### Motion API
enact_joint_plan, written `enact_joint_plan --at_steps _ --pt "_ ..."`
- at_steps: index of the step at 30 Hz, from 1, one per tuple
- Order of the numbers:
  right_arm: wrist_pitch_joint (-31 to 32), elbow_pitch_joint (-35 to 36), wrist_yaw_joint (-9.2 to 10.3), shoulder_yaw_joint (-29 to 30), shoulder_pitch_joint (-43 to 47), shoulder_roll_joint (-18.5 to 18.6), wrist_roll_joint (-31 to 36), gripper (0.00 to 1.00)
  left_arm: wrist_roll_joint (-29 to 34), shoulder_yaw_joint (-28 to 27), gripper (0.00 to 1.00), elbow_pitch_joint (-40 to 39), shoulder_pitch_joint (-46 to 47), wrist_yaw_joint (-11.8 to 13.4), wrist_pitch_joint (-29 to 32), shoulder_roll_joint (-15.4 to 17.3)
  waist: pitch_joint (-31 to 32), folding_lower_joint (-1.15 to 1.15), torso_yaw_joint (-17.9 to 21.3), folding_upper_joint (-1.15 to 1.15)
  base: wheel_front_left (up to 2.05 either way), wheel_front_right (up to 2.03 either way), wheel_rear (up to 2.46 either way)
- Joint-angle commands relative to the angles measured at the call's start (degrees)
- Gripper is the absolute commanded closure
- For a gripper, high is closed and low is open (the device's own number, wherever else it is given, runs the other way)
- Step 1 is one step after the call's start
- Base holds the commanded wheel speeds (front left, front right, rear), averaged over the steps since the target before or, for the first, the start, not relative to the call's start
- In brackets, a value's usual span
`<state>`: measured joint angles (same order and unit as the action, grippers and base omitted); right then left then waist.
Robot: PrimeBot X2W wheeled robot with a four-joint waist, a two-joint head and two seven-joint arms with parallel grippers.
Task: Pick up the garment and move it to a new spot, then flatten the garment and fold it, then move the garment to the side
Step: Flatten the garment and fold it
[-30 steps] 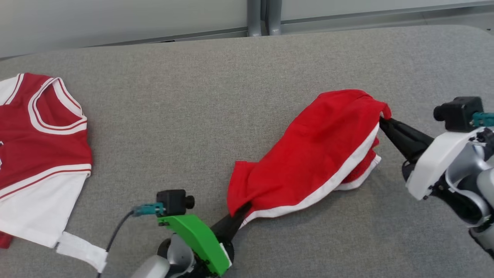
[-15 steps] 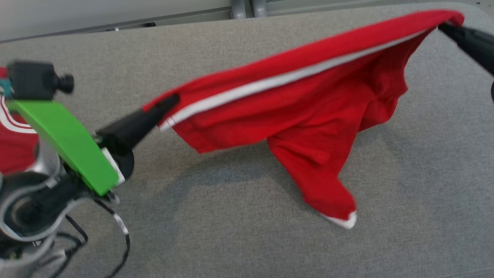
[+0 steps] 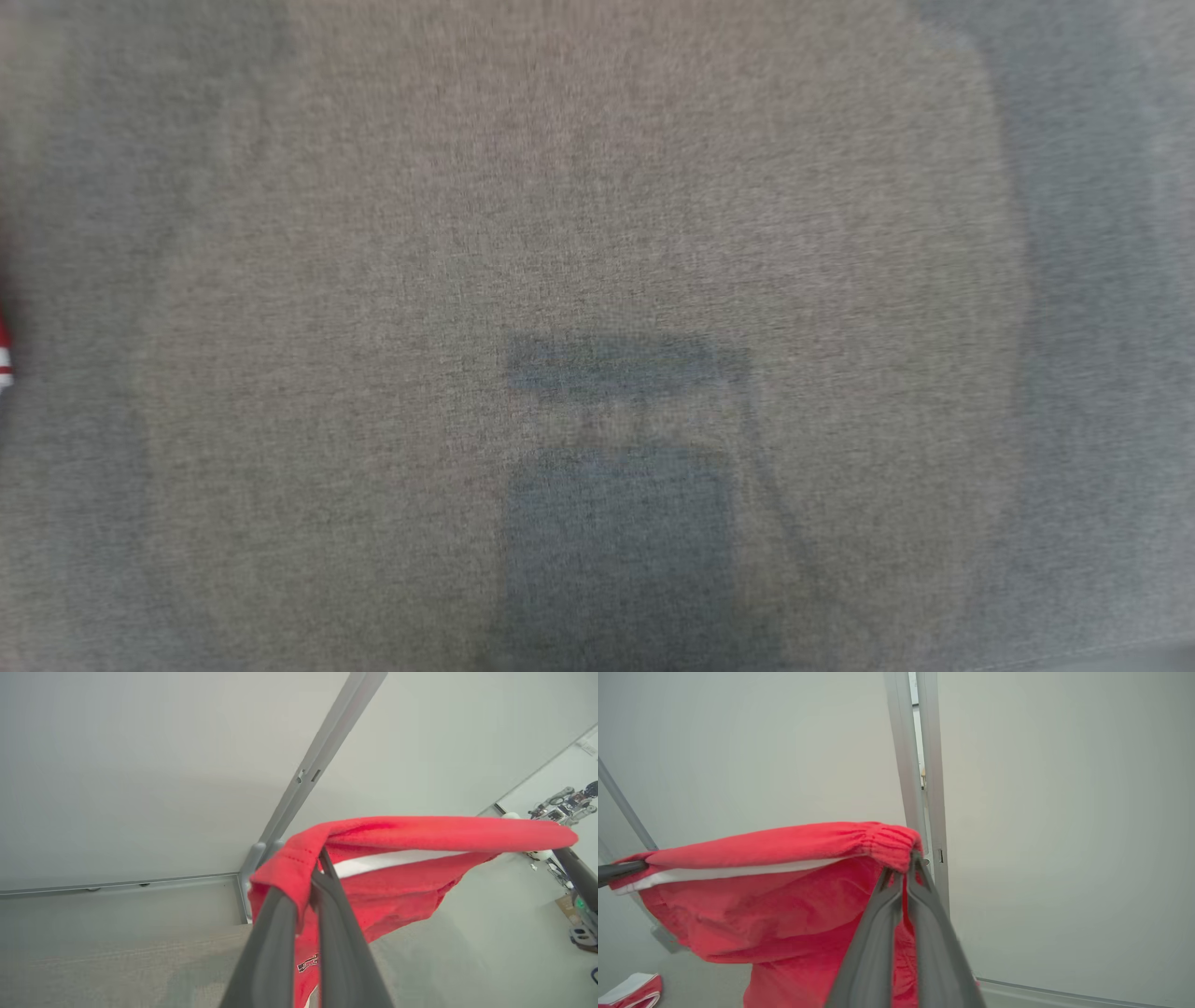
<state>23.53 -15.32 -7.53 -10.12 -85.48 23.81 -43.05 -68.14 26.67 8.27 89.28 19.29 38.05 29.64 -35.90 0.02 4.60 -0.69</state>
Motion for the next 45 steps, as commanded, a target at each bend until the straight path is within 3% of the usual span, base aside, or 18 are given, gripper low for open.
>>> enact_joint_plan --at_steps 1,6,10,15,20,26,31,32,36,40,45 --pt "-3.21 -2.74 0.07 0.45 -3.0 -1.66 2.34 1.0 1.95 0.09 1.0 3.49 3.46 -1.37 -2.03 -0.78 -11.09 -0.02 -0.84 0.69 0.0 0.0 0.0" --pt "-13.14 -10.79 0.08 0.31 -10.57 -6.96 9.38 1.0 8.36 1.4 1.0 14.63 12.1 -10.25 -12.35 -2.68 -14.21 -0.02 -0.88 0.69 0.0 0.0 0.0" --pt "-18.82 -14.91 0.08 -1.7 -7.67 -8.62 10.55 1.0 10.05 2.75 1.0 21.98 9.86 -16.27 -19.47 -4.49 -15.6 -0.02 -1.38 0.69 0.0 0.0 0.0" --pt "-21.77 -14.68 0.08 -7.5 3.22 -4.51 6.53 1.0 9.23 4.7 1.0 26.35 -0.22 -22.55 -24.86 -5.39 -14.07 -0.02 -2.72 0.69 0.0 0.0 0.0" --pt "-22.92 -10.05 0.11 -11.73 18.28 2.26 0.18 1.0 5.13 5.23 1.0 25.91 -14.78 -24.37 -25.71 -4.39 -8.99 -0.02 -3.67 0.69 0.0 0.0 0.0" --pt "-23.06 -2.07 0.17 -13.03 34.46 10.02 -5.9 1.0 0.76 4.56 1.0 15.57 -31.0 -22.42 -24.56 -0.23 -0.98 -0.02 -4.19 0.69 0.0 0.0 0.0" --pt "-22.66 6.06 0.23 -13.31 47.85 15.71 -8.22 1.0 -0.33 5.33 1.0 0.78 -45.63 -16.96 -23.68 4.85 6.24 -0.02 -5.39 0.69 0.0 0.0 0.0" --pt "-22.66 6.06 0.23 -13.31 47.85 15.71 -8.22 1.0 -0.33 5.33 1.0 0.78 -45.63 -16.96 -23.68 4.85 6.24 -0.02 -5.39 0.69 0.0 0.0 0.0" --pt "-22.66 12.49 0.28 -12.03 61.63 20.2 -6.97 1.0 2.07 8.34 1.0 -8.38 -56.97 -12.29 -26.1 6.2 11.51 -0.02 -7.66 0.69 0.0 0.0 0.0" --pt "-22.38 19.04 0.14 -9.55 74.65 20.93 -5.08 1.0 0.35 9.8 1.0 -15.07 -68.44 -8.72 -29.1 5.78 16.09 -0.02 -7.64 0.69 0.0 0.0 0.0" --pt "-20.77 26.11 0.09 -5.19 91.0 17.87 -3.16 1.0 -2.18 10.24 1.0 -22.63 -81.42 -5.07 -32.99 6.81 18.97 -0.02 -6.88 0.69 0.0 0.0 0.0"
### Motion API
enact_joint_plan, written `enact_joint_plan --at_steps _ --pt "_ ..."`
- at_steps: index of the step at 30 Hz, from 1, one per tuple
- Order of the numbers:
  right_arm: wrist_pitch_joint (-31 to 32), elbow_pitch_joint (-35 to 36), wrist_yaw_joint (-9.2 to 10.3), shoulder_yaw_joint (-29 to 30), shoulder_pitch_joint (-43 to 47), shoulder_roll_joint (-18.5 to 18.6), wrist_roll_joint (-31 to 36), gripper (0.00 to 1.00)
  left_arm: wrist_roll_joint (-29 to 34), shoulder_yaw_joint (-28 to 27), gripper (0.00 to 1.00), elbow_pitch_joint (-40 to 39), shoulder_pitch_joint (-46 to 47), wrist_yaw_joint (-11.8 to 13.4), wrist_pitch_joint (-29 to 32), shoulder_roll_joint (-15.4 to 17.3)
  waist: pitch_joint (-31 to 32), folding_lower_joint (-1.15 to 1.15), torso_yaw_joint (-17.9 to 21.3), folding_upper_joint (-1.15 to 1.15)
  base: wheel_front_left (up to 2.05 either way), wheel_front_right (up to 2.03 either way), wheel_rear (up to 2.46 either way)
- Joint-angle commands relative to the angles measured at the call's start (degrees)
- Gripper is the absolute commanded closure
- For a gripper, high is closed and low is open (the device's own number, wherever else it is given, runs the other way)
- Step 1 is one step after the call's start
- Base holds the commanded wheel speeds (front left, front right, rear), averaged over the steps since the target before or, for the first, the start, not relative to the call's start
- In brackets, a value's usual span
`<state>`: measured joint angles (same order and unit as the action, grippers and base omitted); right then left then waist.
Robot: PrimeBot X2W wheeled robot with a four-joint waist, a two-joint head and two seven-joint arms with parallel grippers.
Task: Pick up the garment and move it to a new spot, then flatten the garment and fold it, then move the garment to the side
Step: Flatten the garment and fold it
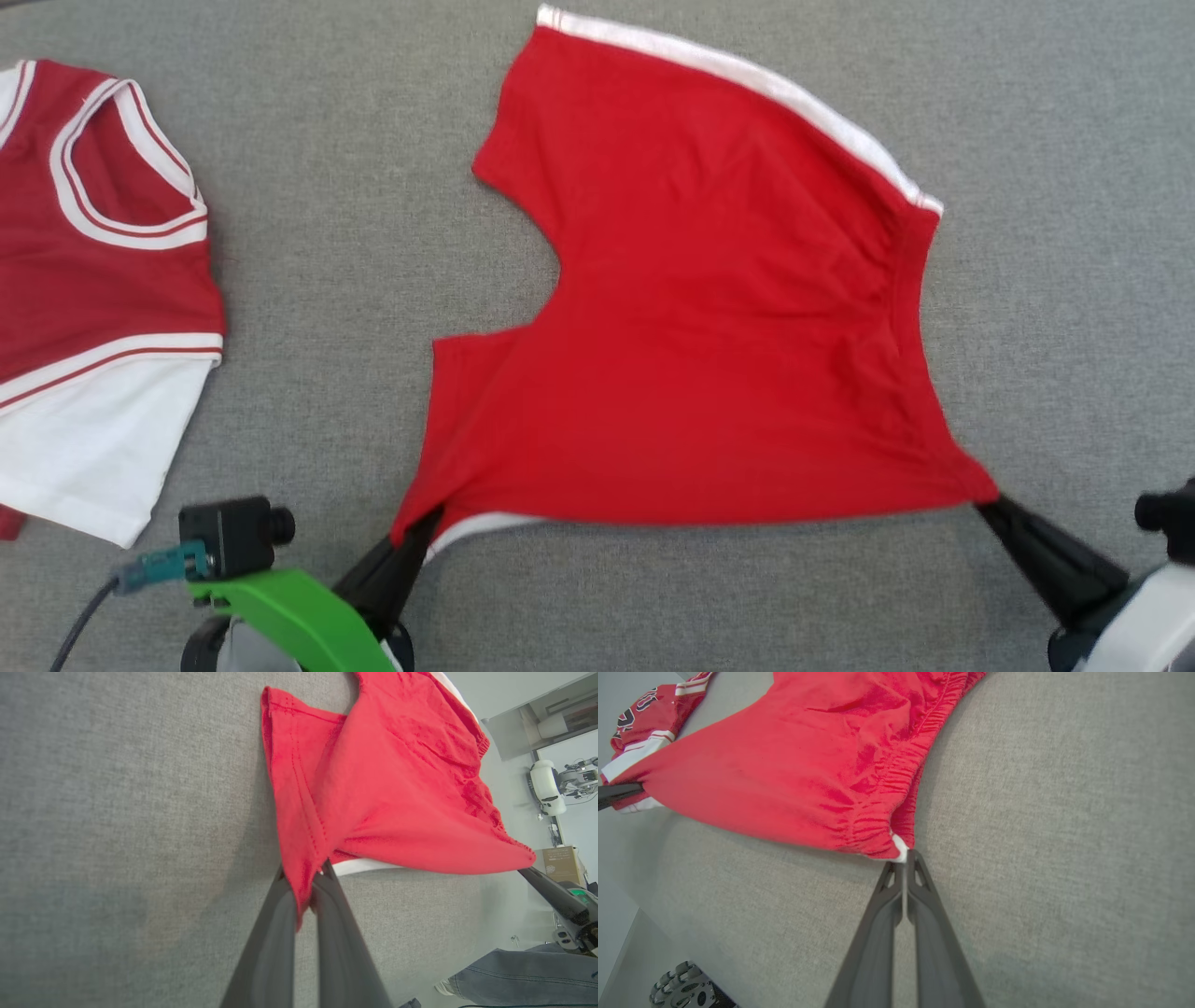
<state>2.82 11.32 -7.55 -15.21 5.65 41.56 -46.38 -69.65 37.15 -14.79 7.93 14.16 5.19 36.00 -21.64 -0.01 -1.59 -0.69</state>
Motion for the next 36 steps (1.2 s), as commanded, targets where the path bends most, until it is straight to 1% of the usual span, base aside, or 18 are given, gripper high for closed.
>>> enact_joint_plan --at_steps 1,2,4,6,8,11,13,17,20,22,24,26,27,29,30,36 --pt "0.54 1.03 0.11 0.67 3.16 -0.79 0.1 1.0 -0.69 0.17 1.0 -1.01 -2.13 0.64 -0.41 1.06 4.93 0.01 -0.56 0.69 0.0 0.0 0.0" --pt "1.48 4.44 0.1 2.46 8.76 -2.6 0.64 1.0 -0.62 -0.03 1.0 -4.04 -5.4 1.79 -1.36 2.46 4.68 0.01 0.1 0.69 0.0 0.0 0.0" --pt "2.67 7.61 0.09 3.05 12.47 -4.38 1.09 1.0 0.44 -0.97 1.0 -7.0 -7.84 3.58 -2.32 4.81 3.79 0.01 1.53 0.69 0.0 0.0 0.0" --pt "3.94 9.96 0.1 3.2 14.48 -5.74 1.39 1.0 -0.15 -2.17 1.0 -10.51 -9.63 5.32 -2.06 6.95 2.75 0.01 3.08 0.69 0.0 0.0 0.0" --pt "4.85 11.61 0.09 3.16 14.06 -7.2 1.08 1.0 -0.88 -3.59 1.0 -13.62 -9.93 6.92 -0.58 9.8 1.21 0.01 4.65 0.69 0.0 0.0 0.0" --pt "5.92 12.35 0.09 2.15 10.31 -8.09 0.83 1.0 -1.21 -6.05 1.0 -17.75 -6.45 9.26 3.22 13.92 -2.09 0.01 6.94 0.69 0.0 0.0 0.0" --pt "6.29 12.15 0.09 0.36 7.27 -8.69 0.09 1.0 -2.02 -7.3 1.0 -19.43 -3.27 10.67 7.17 16.4 -4.38 0.01 8.53 0.69 0.0 0.0 0.0" --pt "6.44 10.41 0.08 -3.86 -1.33 -9.64 -2.6 1.0 -4.51 -9.56 1.0 -21.27 5.26 13.99 16.63 20.72 -8.68 0.01 12.44 0.69 0.0 0.0 0.0" --pt "6.63 8.17 0.07 -7.25 -7.75 -9.68 -4.84 1.0 -5.37 -9.99 1.0 -20.86 12.55 16.18 24.17 23.05 -11.31 0.01 14.96 0.69 0.0 0.0 0.0" --pt "7.0 6.9 0.06 -10.21 -11.49 -9.53 -6.46 1.0 -5.82 -9.46 1.0 -19.8 17.9 17.33 29.18 23.63 -12.53 0.01 16.22 0.69 0.0 0.0 0.0" --pt "6.88 5.81 0.06 -12.55 -15.02 -9.54 -8.65 1.0 -4.87 -8.53 1.0 -18.21 23.74 18.27 33.79 24.06 -13.67 0.01 17.55 0.69 0.0 0.0 0.0" --pt "6.5 4.9 0.06 -14.36 -18.12 -9.59 -10.92 1.0 -3.62 -6.63 1.0 -15.86 29.26 18.76 38.43 23.25 -14.5 0.01 18.64 0.69 0.0 0.0 0.0" --pt "6.19 4.65 0.05 -14.99 -19.7 -9.51 -11.78 1.0 -2.46 -5.43 1.0 -14.77 32.14 18.54 40.79 23.25 -14.86 0.01 19.18 0.69 0.0 0.0 0.0" --pt "5.31 3.87 0.05 -16.07 -22.79 -9.07 -12.52 1.0 -0.84 -3.34 1.0 -11.87 37.89 18.43 44.7 21.97 -15.4 0.01 20.15 0.69 0.0 0.0 0.0" --pt "5.31 3.87 0.05 -16.07 -22.79 -9.07 -12.52 1.0 -0.84 -3.34 1.0 -11.87 37.89 18.43 44.7 21.97 -15.4 0.01 20.15 0.69 0.0 0.0 0.0" --pt "3.34 2.37 0.05 -18.98 -29.31 -9.09 -16.29 1.0 4.81 2.11 1.0 -3.5 52.79 17.22 53.05 16.47 -16.2 0.01 22.07 0.69 0.0 0.0 0.0"
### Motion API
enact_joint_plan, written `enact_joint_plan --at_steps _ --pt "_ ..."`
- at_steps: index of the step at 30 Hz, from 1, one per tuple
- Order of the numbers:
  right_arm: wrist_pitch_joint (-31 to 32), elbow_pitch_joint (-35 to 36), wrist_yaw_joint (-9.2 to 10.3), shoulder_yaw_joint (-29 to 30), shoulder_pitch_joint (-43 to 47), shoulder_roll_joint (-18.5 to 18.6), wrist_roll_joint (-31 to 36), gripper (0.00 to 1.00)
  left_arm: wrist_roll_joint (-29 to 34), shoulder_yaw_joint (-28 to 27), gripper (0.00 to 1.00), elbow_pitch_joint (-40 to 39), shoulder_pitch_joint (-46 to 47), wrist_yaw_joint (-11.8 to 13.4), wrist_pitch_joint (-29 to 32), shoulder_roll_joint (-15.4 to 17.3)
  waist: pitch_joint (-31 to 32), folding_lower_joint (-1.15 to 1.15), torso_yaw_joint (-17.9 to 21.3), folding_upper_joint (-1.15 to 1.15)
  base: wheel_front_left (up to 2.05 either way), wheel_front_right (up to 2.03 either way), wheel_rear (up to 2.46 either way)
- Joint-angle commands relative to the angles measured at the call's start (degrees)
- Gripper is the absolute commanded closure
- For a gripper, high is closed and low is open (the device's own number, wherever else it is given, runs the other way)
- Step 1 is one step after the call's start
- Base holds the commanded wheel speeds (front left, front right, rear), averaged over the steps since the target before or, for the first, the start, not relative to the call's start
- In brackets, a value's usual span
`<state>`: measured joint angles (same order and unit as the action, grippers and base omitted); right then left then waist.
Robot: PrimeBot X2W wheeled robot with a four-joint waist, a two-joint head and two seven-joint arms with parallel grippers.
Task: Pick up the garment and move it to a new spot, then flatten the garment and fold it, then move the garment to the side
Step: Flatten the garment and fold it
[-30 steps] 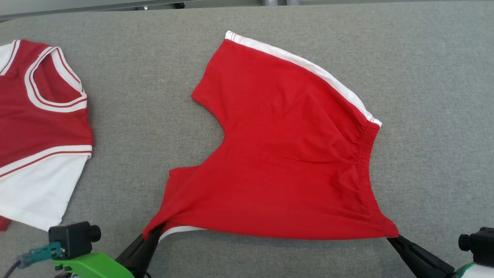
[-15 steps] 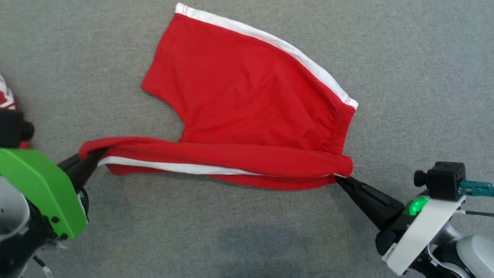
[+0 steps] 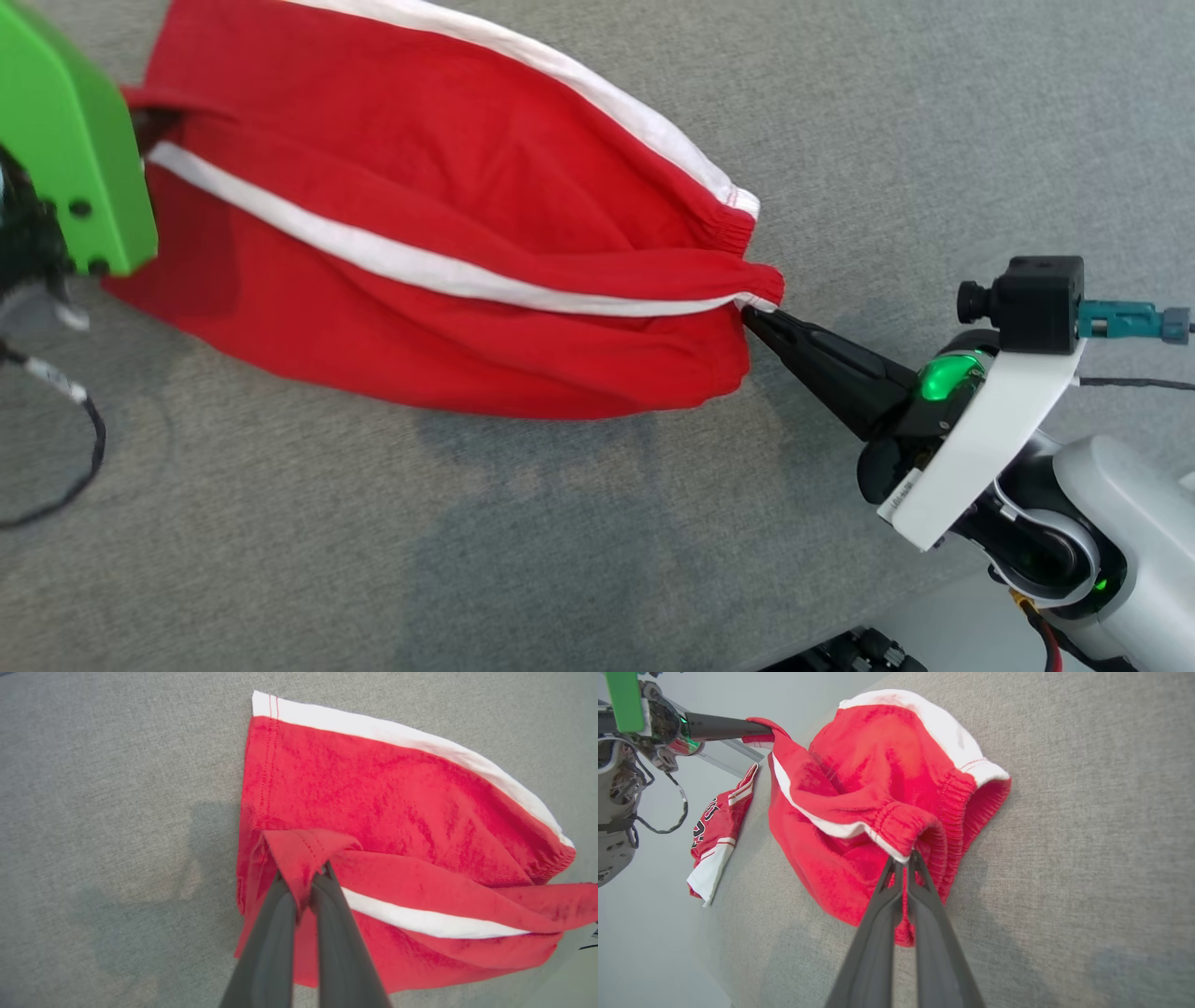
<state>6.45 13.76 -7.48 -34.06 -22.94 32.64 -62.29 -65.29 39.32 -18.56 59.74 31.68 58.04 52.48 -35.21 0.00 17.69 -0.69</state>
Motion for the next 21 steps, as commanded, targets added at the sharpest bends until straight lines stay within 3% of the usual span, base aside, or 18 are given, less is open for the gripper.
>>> enact_joint_plan --at_steps 1,7,13,21 --pt "-0.3 -0.19 -0.03 -0.56 -1.47 0.03 -1.18 1.0 1.0 0.65 1.0 1.62 3.1 -0.65 1.43 -0.75 -2.71 0.0 2.92 0.69 0.0 0.0 0.0" --pt "-1.54 -0.19 -0.03 -1.76 -4.3 0.92 -5.83 1.0 4.61 3.79 1.0 8.62 13.1 -2.67 6.51 -4.26 -2.8 0.0 2.84 0.69 0.0 0.0 0.0" --pt "-2.58 0.06 -0.03 -2.69 -6.16 0.68 -9.77 1.0 7.42 6.17 1.0 13.58 18.73 -4.64 9.78 -5.43 -2.56 0.0 2.21 0.69 0.0 0.0 0.0" --pt "-3.91 -2.02 -0.03 -5.12 -9.09 -0.81 -10.43 1.0 8.48 6.63 1.0 22.1 20.76 -4.91 7.74 -8.9 -3.79 0.0 2.58 0.69 0.0 0.0 0.0"
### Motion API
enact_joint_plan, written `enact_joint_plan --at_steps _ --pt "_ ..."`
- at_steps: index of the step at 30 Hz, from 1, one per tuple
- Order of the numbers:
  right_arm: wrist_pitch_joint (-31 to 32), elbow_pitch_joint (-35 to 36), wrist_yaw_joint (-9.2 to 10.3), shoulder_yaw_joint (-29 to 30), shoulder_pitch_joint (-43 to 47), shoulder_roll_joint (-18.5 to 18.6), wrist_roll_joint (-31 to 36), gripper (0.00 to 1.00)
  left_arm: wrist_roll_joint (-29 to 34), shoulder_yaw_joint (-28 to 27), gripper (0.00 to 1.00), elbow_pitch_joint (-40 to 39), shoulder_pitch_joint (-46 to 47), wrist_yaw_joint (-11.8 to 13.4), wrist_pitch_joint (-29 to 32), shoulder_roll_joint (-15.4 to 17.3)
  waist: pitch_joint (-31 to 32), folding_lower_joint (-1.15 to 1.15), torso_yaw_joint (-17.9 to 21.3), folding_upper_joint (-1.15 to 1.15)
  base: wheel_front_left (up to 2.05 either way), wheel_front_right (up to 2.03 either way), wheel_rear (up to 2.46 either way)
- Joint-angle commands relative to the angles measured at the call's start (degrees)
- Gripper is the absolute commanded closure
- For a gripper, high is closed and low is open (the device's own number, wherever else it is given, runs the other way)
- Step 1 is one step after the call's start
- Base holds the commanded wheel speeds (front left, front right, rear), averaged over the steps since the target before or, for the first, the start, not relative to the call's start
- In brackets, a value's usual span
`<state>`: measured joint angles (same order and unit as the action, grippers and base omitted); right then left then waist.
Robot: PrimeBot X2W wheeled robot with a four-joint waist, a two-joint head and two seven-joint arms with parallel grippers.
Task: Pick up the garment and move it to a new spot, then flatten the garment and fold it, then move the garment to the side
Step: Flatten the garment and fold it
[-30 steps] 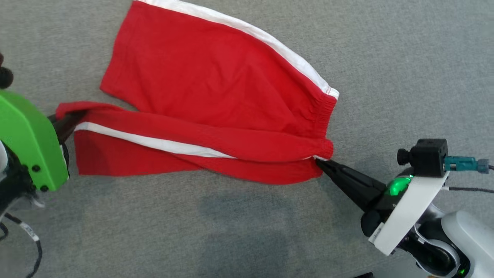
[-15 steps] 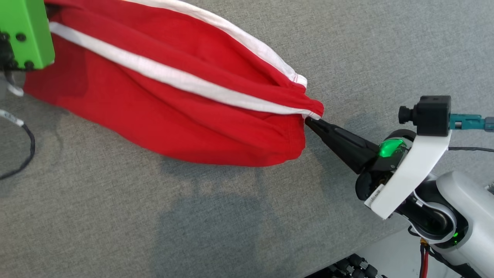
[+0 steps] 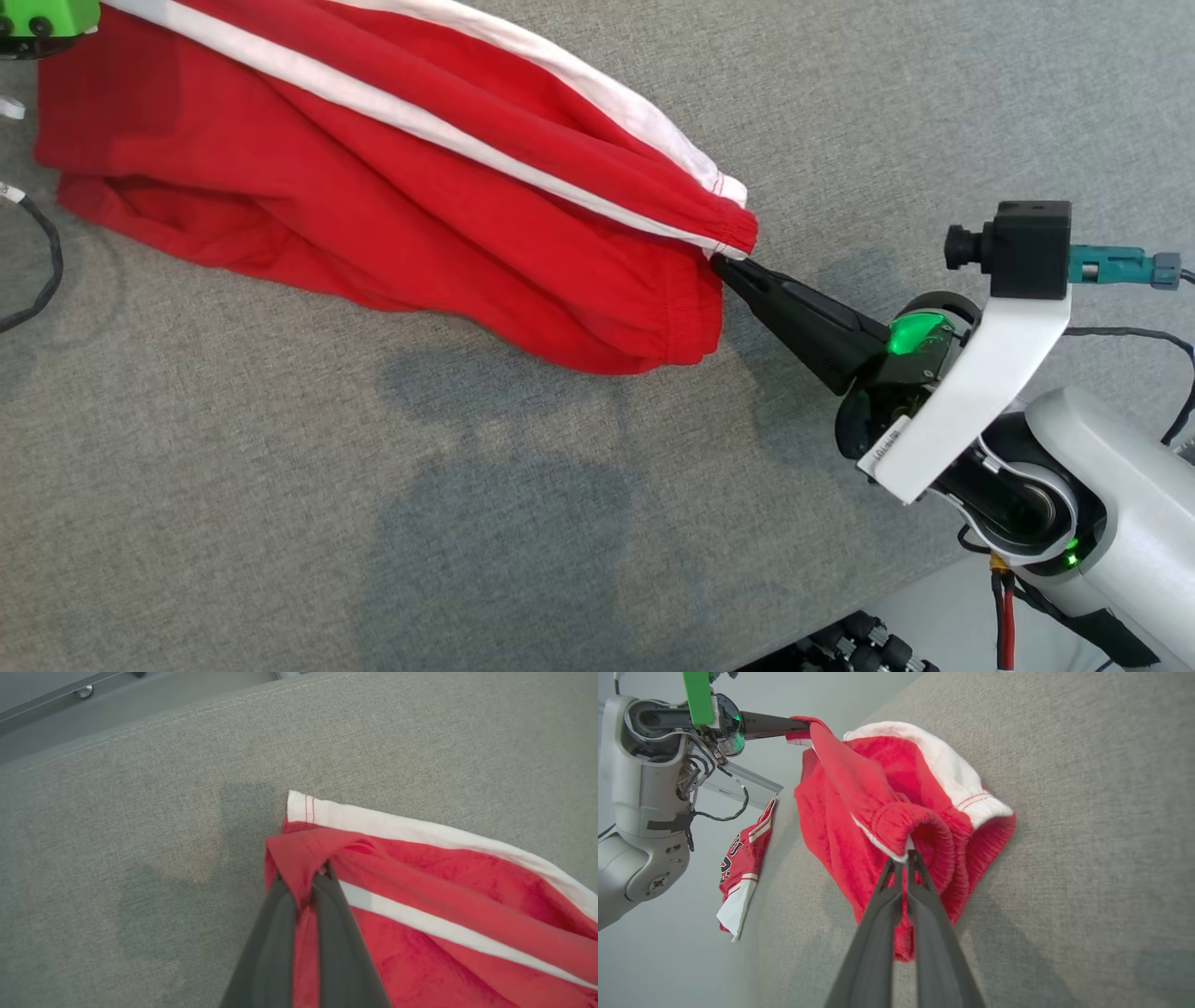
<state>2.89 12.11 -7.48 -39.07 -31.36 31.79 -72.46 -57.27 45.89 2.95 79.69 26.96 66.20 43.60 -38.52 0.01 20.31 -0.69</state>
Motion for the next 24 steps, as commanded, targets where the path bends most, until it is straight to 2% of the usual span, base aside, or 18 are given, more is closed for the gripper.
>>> enact_joint_plan --at_steps 1,8,9,10,11,12,13,14,17,20,24 --pt "-0.47 -0.52 -0.03 -0.3 -0.82 0.13 -0.43 1.0 0.86 0.35 1.0 1.26 0.86 -0.58 -0.72 -0.07 -0.68 -0.01 0.0 0.69 0.0 0.0 0.0" --pt "-3.37 -2.7 -0.03 0.51 -1.16 0.86 -0.44 1.0 0.75 0.44 1.0 4.28 0.58 -1.57 -2.4 -1.58 -1.06 -0.01 0.16 0.69 0.0 0.0 0.0" --pt "-3.52 -2.85 -0.02 0.31 -1.3 0.84 -0.32 0.94 0.97 0.76 1.0 4.58 0.53 -1.84 -2.27 -1.6 -0.99 -0.01 0.13 0.69 0.0 0.0 0.0" --pt "-3.83 -2.95 -0.02 0.26 -1.35 0.66 -0.4 0.8 0.92 0.81 1.0 4.86 0.44 -1.97 -2.31 -1.71 -0.89 -0.01 0.11 0.69 0.0 0.0 0.0" --pt "-4.02 -3.03 -0.02 0.21 -1.34 0.63 -0.44 0.59 1.13 0.95 1.0 5.14 0.35 -2.07 -2.54 -1.75 -0.75 -0.01 0.04 0.69 0.0 0.0 0.0" --pt "-4.31 -3.08 -0.02 0.23 -1.35 0.77 -0.02 0.08 1.22 0.96 0.9 5.42 0.15 -1.9 -2.83 -1.88 -0.6 -0.01 -0.08 0.69 0.0 0.0 0.0" --pt "-4.57 -3.23 -0.02 0.28 -1.21 0.92 0.26 0.0 1.27 0.96 0.51 5.58 -0.11 -1.67 -3.09 -2.11 -0.42 -0.01 -0.22 0.69 0.0 0.0 0.0" --pt "-4.76 -3.3 -0.02 0.4 -0.99 1.08 0.44 0.0 1.44 1.17 0.0 5.62 -0.39 -1.71 -3.32 -2.22 -0.23 -0.01 -0.42 0.69 0.0 0.0 0.0" --pt "-5.43 -3.31 -0.03 1.03 -0.44 1.4 0.76 0.0 1.11 1.38 0.0 5.61 -1.0 -1.9 -3.37 -2.51 0.22 -0.01 -0.84 0.69 0.0 0.0 0.0" --pt "-6.32 -3.33 -0.03 2.33 0.8 2.22 0.54 0.0 0.31 0.77 0.0 5.41 -2.08 -1.06 -4.38 -3.27 1.16 -0.01 -1.44 0.69 0.0 0.0 0.0" --pt "-7.17 -2.62 -0.03 3.93 3.18 4.09 1.98 0.0 -1.2 -0.02 0.0 4.36 -4.0 -1.69 -6.38 -4.28 2.9 -0.01 -2.64 0.69 0.0 0.0 0.0"
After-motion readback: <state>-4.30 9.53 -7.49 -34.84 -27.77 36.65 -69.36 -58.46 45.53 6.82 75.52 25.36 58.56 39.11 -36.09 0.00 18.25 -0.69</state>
